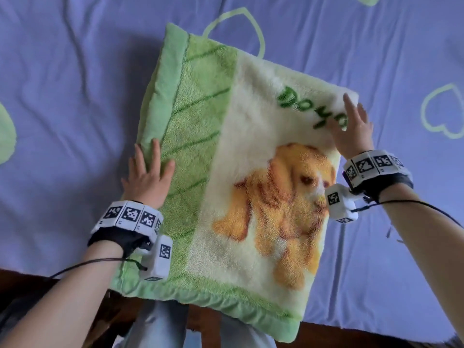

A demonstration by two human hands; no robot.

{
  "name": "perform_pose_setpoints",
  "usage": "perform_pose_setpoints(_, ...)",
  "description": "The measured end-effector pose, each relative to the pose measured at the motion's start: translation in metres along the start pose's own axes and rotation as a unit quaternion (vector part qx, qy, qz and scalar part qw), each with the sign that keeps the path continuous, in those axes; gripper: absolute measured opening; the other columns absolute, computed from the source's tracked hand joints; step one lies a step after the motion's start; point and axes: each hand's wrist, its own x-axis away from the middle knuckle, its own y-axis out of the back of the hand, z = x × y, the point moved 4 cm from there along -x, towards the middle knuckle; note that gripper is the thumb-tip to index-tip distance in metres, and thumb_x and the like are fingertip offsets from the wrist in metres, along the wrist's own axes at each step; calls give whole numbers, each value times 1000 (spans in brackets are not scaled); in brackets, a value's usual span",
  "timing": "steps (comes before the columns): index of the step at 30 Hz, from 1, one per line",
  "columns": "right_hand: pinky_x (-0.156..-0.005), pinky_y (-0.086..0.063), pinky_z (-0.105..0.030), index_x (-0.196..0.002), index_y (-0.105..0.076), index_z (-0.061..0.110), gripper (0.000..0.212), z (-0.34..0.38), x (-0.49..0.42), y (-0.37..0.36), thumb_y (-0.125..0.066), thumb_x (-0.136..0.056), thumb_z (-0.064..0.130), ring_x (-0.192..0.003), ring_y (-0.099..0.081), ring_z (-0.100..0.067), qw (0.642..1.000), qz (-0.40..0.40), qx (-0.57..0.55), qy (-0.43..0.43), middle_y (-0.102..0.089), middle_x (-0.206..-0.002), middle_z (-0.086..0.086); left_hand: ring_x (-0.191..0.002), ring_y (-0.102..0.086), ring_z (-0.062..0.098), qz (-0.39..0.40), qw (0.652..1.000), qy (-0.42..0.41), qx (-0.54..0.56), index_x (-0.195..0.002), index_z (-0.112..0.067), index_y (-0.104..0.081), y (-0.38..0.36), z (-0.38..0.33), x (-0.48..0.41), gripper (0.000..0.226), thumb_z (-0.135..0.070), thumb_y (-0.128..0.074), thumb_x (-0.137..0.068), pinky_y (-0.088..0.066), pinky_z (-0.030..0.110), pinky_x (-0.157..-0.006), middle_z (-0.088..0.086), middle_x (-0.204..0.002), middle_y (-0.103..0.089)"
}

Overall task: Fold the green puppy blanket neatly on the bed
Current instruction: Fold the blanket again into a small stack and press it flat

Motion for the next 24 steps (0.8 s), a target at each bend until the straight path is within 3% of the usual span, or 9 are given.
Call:
perform_pose_setpoints(3, -113, -27, -43, -151, -16, 33, 70, -9, -19, -1, -55, -93, 35, -138, -32, -35, 999, 42, -23, -15, -25, -154, -18, -147, 4, 30, 4, 999, 27, -36, -136, -50, 30, -7, 7, -11, 60, -68, -1, -88, -2, 58, -114, -1, -158, 21)
perform_pose_setpoints(6, -98, -41, -40, -148, -22, 36, 75, -19, -37, -2, -63, -87, 42, -121, -50, -36, 996, 44, -47, -56, -50, -135, -18, -147, 2, 27, -21, 998, 40, -41, -141, -45, 24, -10, 6, -14, 62, -63, -8, -92, -4, 55, -116, 0, -160, 15)
perform_pose_setpoints(8, -80, -43, -30, -138, -42, 31, 60, -24, -55, 3, -67, -84, 41, -106, -59, -31, 997, -6, -47, -61, -64, -104, -13, -148, 4, 24, -28, 997, 57, -34, -145, -42, 18, -10, 3, -17, 62, -57, -15, -95, -2, 53, -117, 0, -160, 14)
perform_pose_setpoints(10, -68, -37, -25, -124, -54, 26, 44, -24, -73, 10, -66, -83, 35, -86, -61, -27, 997, -55, -47, -32, -55, -70, -1, -147, 7, 21, -25, 997, 70, -24, -146, -41, 16, -10, 2, -19, 62, -54, -19, -96, 0, 51, -118, -1, -160, 14)
perform_pose_setpoints(12, -63, -37, -25, -115, -57, 26, 33, -25, -89, 13, -64, -83, 32, -69, -54, -21, 995, -80, -59, -20, -48, -62, 6, -147, 8, 20, -26, 997, 73, -21, -146, -40, 15, -11, 3, -20, 62, -53, -21, -97, 2, 50, -118, -2, -160, 14)
perform_pose_setpoints(15, -65, -38, -27, -112, -56, 28, 28, -28, -101, 3, -60, -85, 34, -71, -55, -20, 992, -74, -52, -82, -56, -81, 1, -147, 9, 19, -21, 996, 76, -35, -146, -39, 15, -12, 4, -23, 62, -52, -19, -97, 2, 50, -118, -2, -159, 15)
perform_pose_setpoints(20, -68, -38, -32, -136, -36, 26, 45, -20, -77, -19, -44, -94, 40, -89, -59, -31, 986, -50, -96, -123, -60, -95, -9, -148, 5, 21, -59, 995, 71, -24, -148, -37, 9, -17, 6, -28, 63, -50, -25, -97, 0, 52, -118, 0, -160, 9)
perform_pose_setpoints(22, -80, -42, -36, -145, -21, 29, 58, -23, -44, -26, -38, -95, 51, -104, -60, -38, 987, -18, -123, -99, -60, -122, -21, -148, 4, 21, -66, 996, 63, -23, -149, -37, 8, -20, 9, -29, 63, -50, -26, -97, 0, 53, -117, 1, -161, 7)
perform_pose_setpoints(24, -91, -40, -36, -146, -15, 25, 70, -30, 2, -36, -37, -91, 64, -117, -55, -38, 983, 28, -148, -107, -52, -135, -21, -148, 7, 21, -60, 996, 59, -22, -148, -38, 9, -21, 13, -31, 63, -53, -24, -96, 1, 54, -117, 1, -161, 8)
